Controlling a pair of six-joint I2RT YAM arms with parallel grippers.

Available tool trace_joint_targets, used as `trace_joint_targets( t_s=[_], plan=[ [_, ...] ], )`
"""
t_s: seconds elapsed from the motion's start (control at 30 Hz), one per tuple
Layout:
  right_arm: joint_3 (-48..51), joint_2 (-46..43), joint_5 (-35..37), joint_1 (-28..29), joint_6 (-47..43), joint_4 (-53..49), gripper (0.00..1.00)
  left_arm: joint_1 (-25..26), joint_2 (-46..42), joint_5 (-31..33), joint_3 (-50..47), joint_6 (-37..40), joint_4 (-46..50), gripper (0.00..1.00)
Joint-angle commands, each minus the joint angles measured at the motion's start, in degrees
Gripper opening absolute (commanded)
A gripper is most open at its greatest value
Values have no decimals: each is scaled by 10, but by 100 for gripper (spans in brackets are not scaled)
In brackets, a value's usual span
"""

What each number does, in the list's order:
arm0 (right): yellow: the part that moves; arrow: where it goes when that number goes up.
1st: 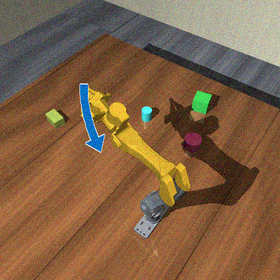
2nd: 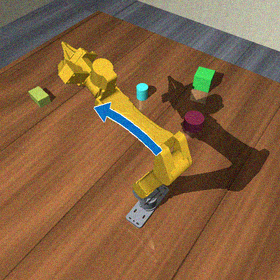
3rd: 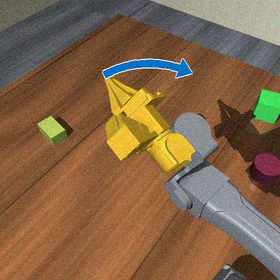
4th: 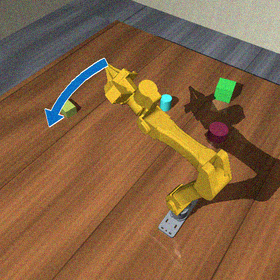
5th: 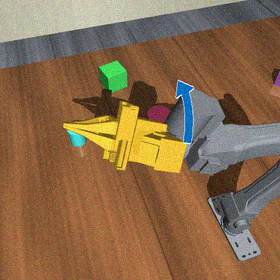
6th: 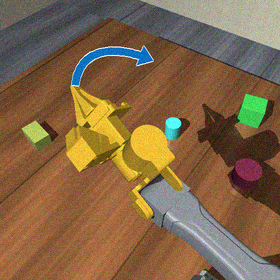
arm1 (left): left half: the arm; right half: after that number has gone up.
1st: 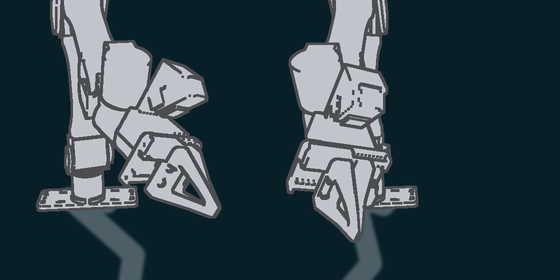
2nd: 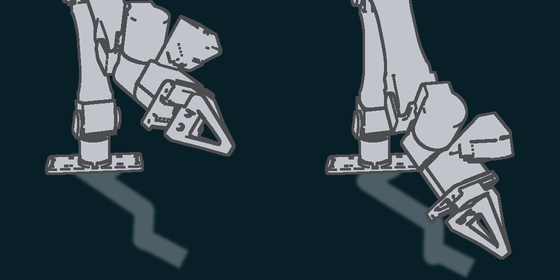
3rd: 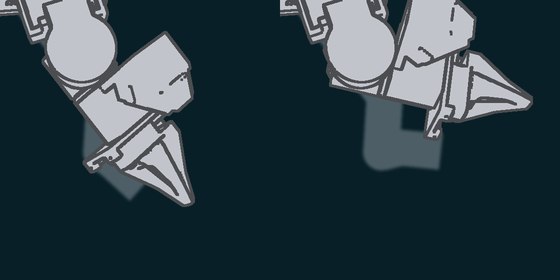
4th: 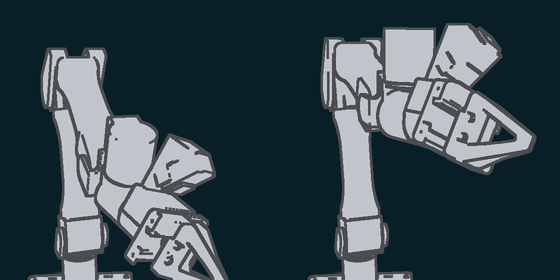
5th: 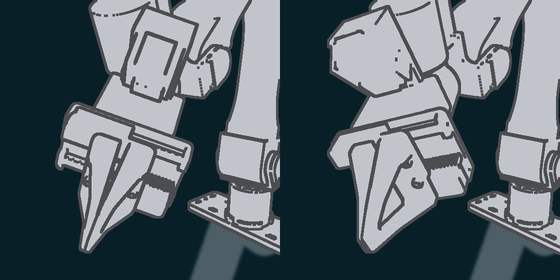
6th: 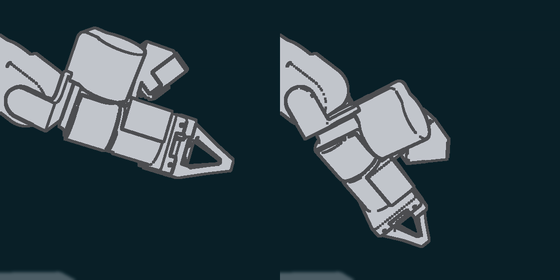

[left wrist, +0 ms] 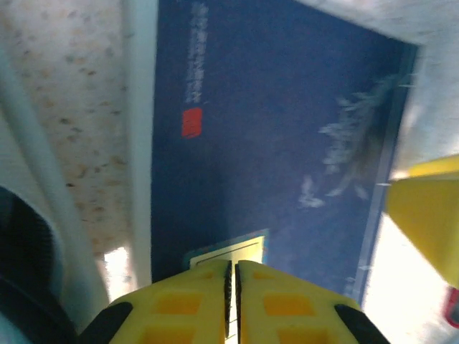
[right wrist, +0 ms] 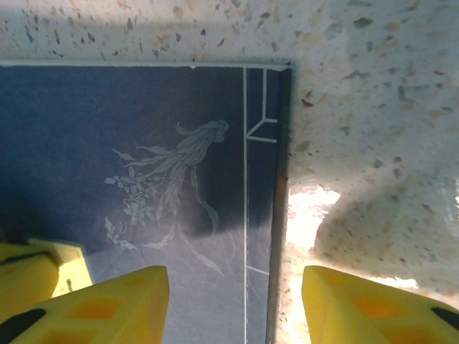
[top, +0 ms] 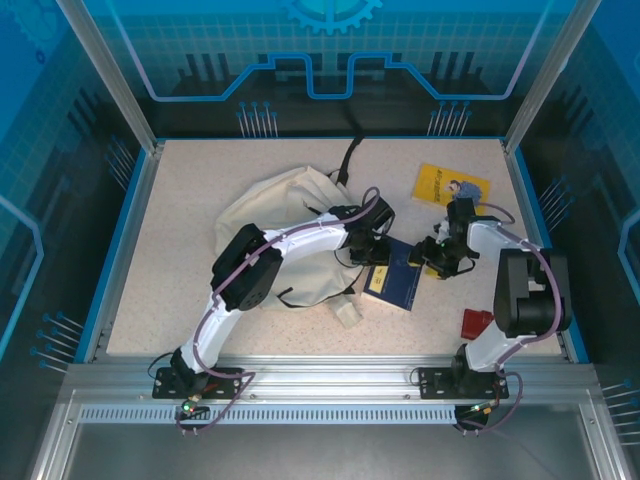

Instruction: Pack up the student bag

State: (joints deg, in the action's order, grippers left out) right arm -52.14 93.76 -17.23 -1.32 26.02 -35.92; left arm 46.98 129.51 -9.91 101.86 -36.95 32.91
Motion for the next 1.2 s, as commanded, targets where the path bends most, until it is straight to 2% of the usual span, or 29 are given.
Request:
trace_joint_targets(
  t_s=[0.0,0.2,0.4,0.7,0.83,0.9,1.0,1.07,1.17],
  plan=[
    [5,16,-22,-9,-17,9,51,6,18,24,20,19,35,12],
    [5,33,-27,-9,-25,15,51,10,42,44,18,30,62,9],
    [7,40,-88,-7,-42,31,47,9,55,46,8,29,63,6],
    [14,1,-194,-3,-40,67,43,8,57,43,7,28,63,6],
    [30,-28,-183,6,-39,55,38,6,50,37,9,32,60,6],
    [29,-44,-155,10,-39,44,30,4,42,31,13,35,59,7],
    [29,-78,-107,13,-30,33,17,-1,25,11,22,41,55,11],
    [30,-109,-72,13,-16,34,11,-7,-1,-4,26,46,45,21],
    [39,-170,-57,12,7,55,8,-20,-50,-15,26,50,40,34]
  ],
)
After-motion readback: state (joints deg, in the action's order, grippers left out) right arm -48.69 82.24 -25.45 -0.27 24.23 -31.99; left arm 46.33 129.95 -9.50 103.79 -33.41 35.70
